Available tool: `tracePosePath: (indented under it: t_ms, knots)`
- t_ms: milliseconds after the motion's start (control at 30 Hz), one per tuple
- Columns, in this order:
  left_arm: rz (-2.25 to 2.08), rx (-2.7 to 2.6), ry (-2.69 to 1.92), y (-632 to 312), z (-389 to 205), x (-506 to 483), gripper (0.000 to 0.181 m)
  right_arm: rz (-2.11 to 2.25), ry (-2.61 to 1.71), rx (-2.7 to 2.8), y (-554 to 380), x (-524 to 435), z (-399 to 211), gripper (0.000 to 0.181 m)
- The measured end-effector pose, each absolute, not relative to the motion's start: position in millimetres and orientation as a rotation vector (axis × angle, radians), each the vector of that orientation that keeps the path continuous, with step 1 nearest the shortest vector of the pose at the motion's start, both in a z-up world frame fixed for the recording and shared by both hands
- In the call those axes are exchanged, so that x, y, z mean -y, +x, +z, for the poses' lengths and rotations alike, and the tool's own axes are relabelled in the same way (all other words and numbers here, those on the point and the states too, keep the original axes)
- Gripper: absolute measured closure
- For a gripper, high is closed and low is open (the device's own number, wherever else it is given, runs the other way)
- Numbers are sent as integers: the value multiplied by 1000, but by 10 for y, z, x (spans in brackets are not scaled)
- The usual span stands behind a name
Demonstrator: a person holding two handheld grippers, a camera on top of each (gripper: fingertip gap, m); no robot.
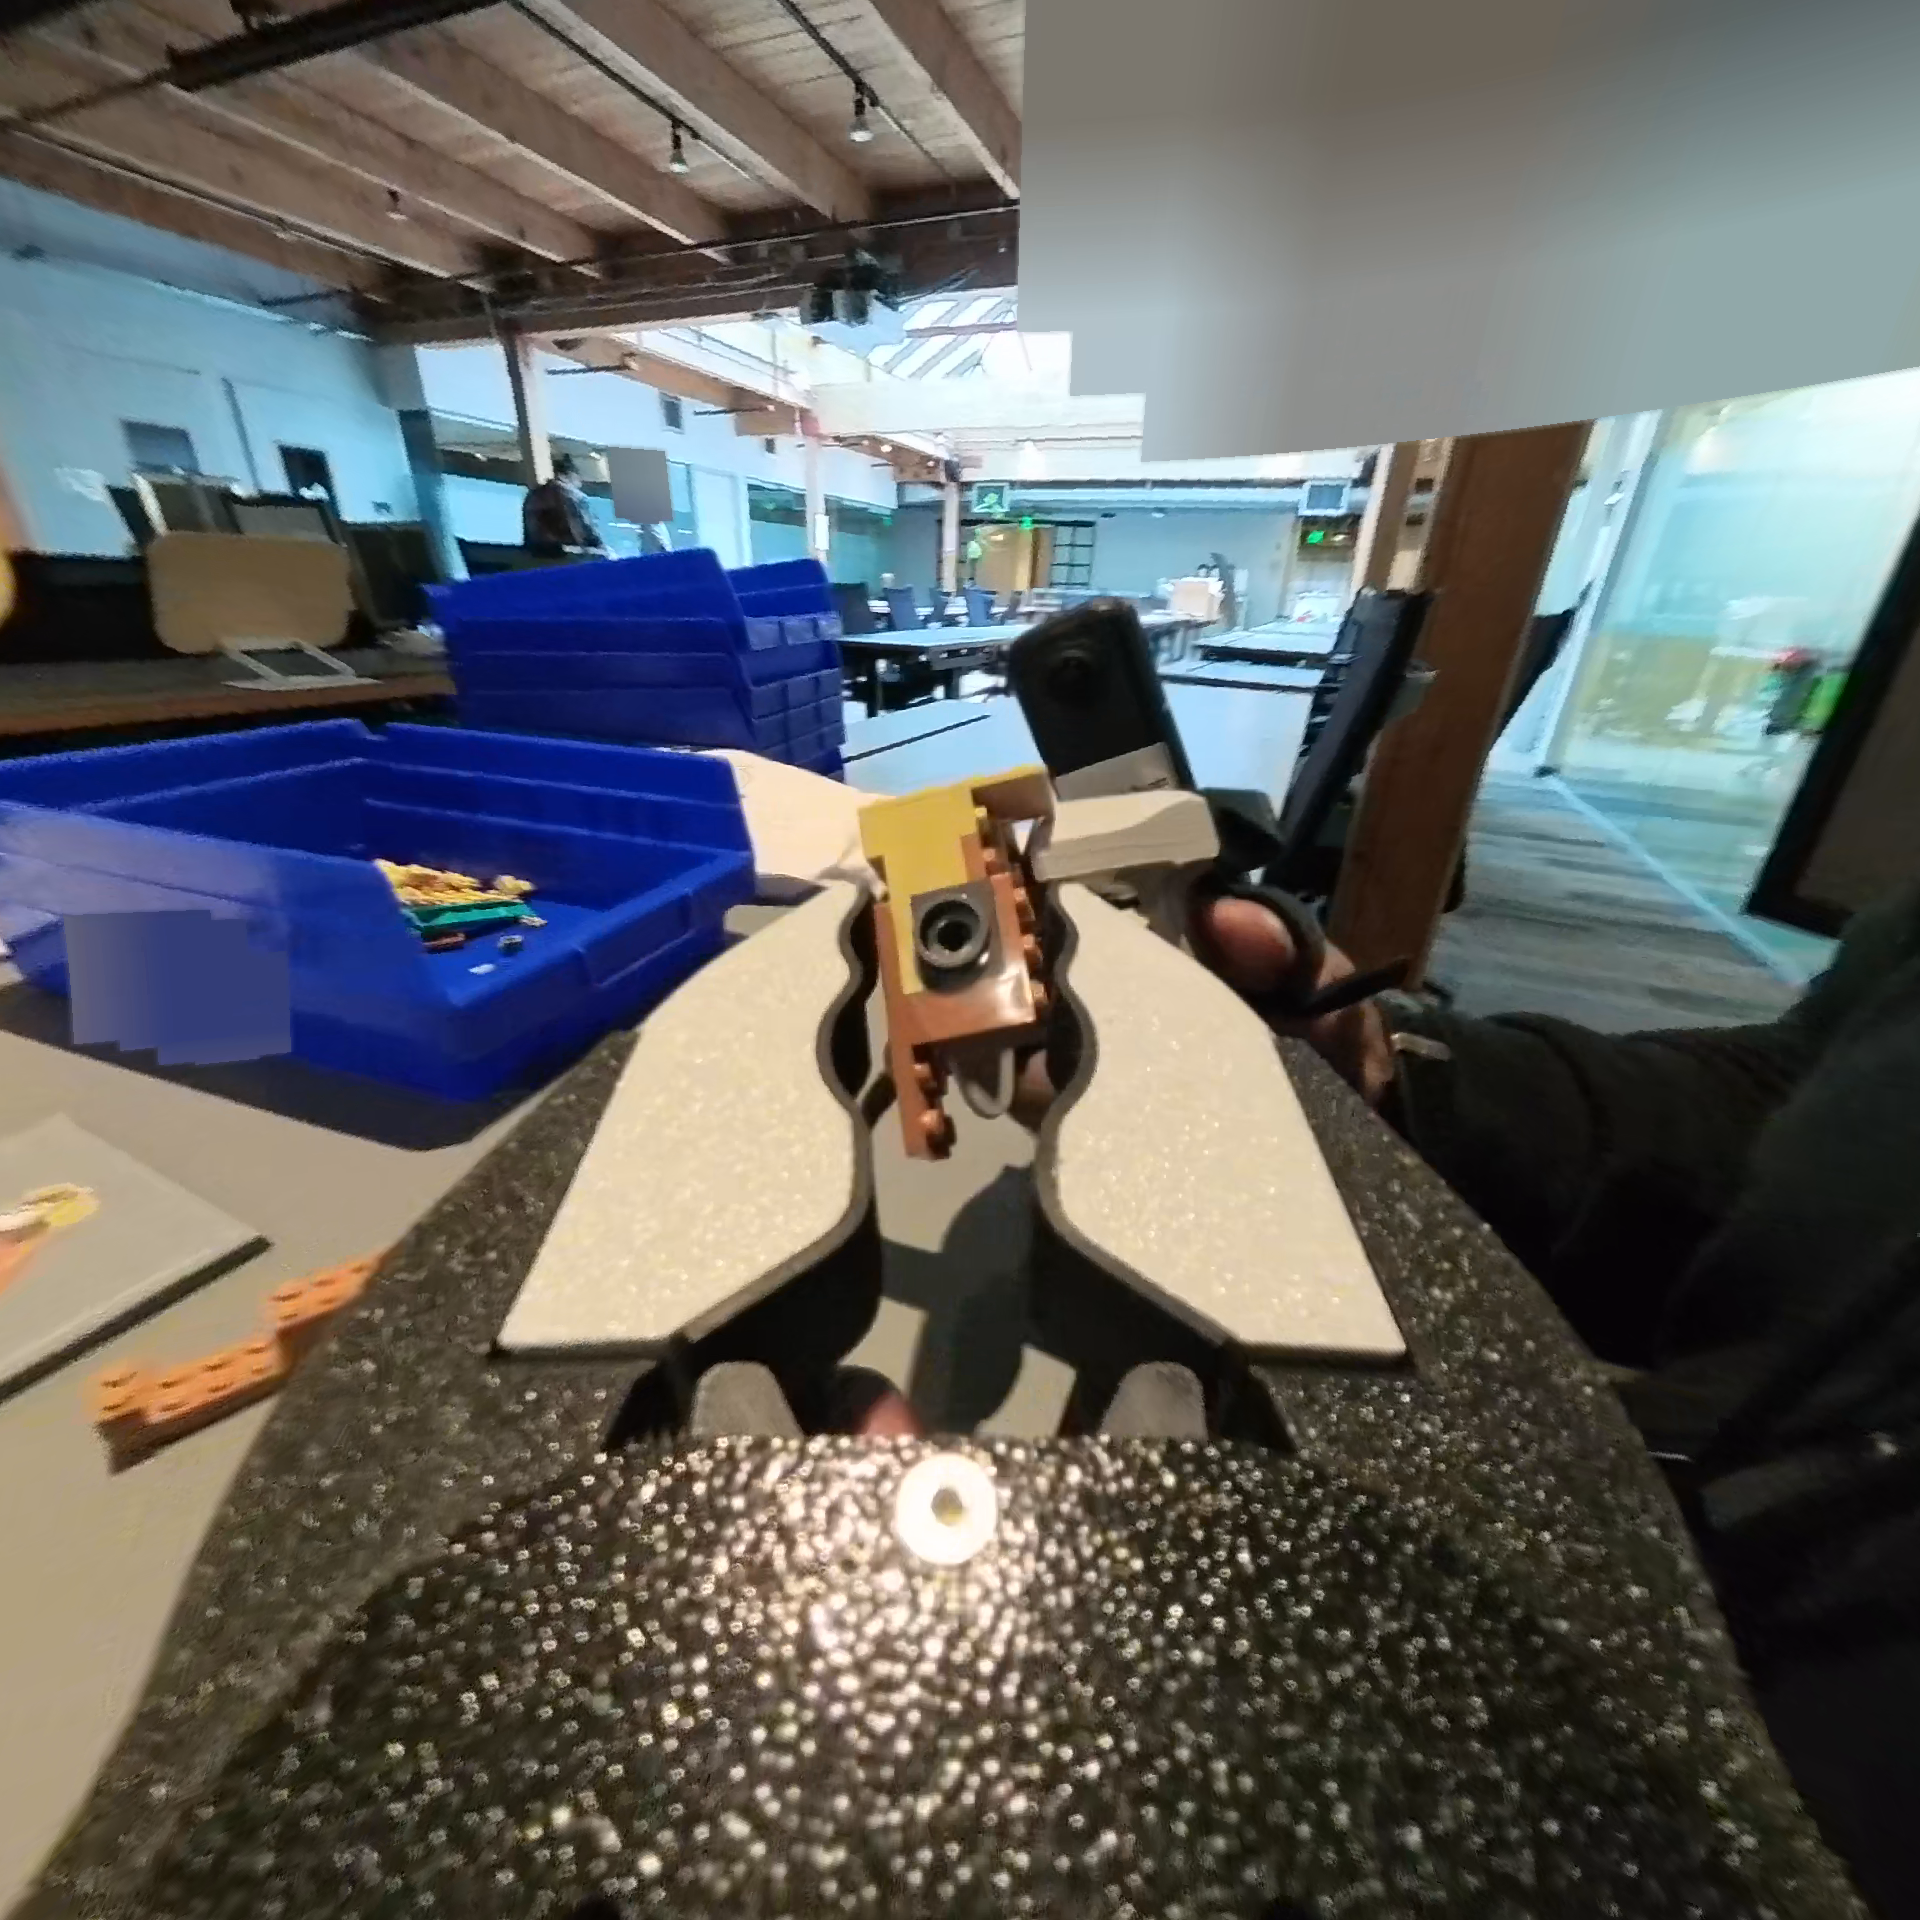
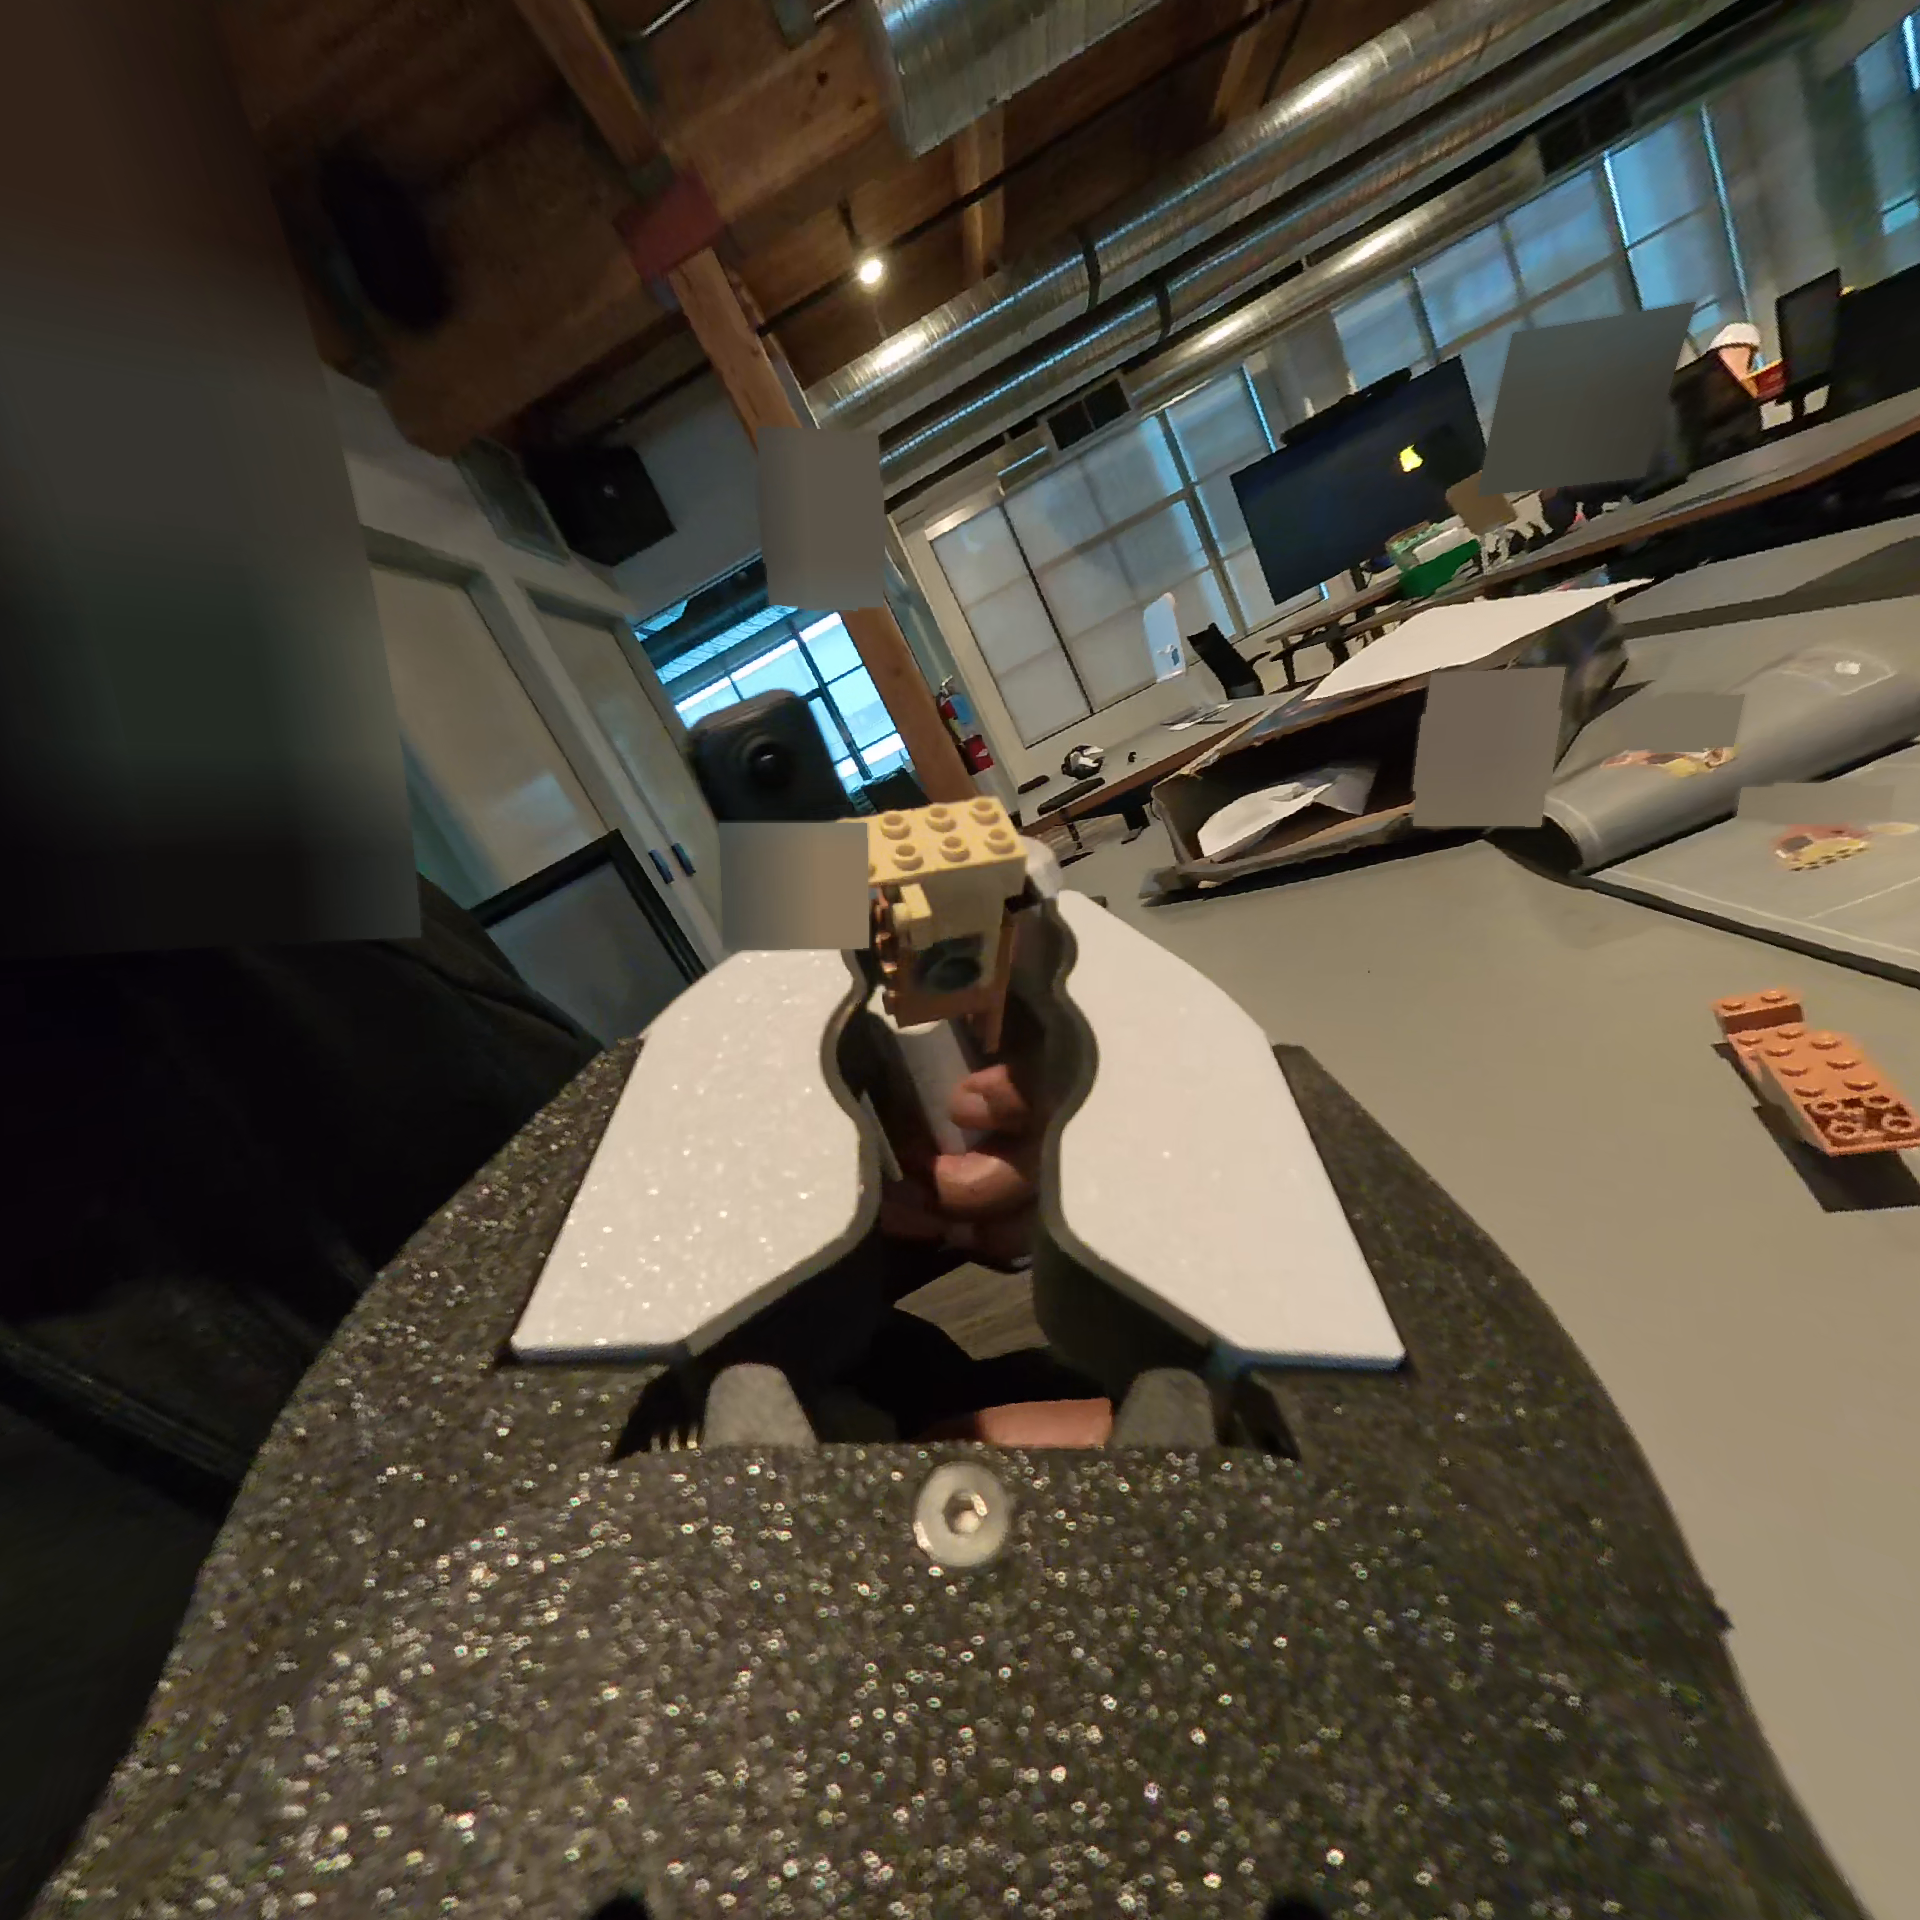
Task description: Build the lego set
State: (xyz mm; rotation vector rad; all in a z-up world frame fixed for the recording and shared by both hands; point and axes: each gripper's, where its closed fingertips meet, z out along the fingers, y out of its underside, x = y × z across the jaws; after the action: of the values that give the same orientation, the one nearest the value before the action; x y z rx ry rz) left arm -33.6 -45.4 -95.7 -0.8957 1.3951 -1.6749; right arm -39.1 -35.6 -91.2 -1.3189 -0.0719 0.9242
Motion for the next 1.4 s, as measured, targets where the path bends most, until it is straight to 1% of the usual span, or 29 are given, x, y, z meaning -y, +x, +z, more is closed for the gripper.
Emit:
tracePosePath:
  t_ms: [233,367,733,1067,1133,1167,1200,1233,1400]
  knots:
    - [-1965,-1440,-1043,-345,-1019,488,152,887,-1349,58,-354,345,-961,150]
    - [-2071,-1440,-1136,-316,-1073,485,152,911,-1352,11,-328,325,-974,153]
    - [-1856,-1531,-1153,-269,-1181,455,151,894,-1357,-20,-315,320,-1044,157]
    - [-1698,-1693,-1157,-388,-1204,462,139,965,-1276,26,-322,419,-940,157]
    - [-1694,-1712,-1150,-376,-1218,498,140,972,-1275,45,-347,422,-936,157]
    - [-1700,-1717,-1144,-370,-1221,517,142,967,-1283,50,-357,417,-944,157]
    - [-1711,-1721,-1136,-370,-1222,540,148,962,-1286,51,-358,412,-949,156]
    - [-1717,-1719,-1135,-364,-1223,553,150,961,-1283,49,-352,415,-943,157]
    - [-1677,-1628,-1180,-289,-1255,517,151,909,-1327,8,-306,369,-970,157]
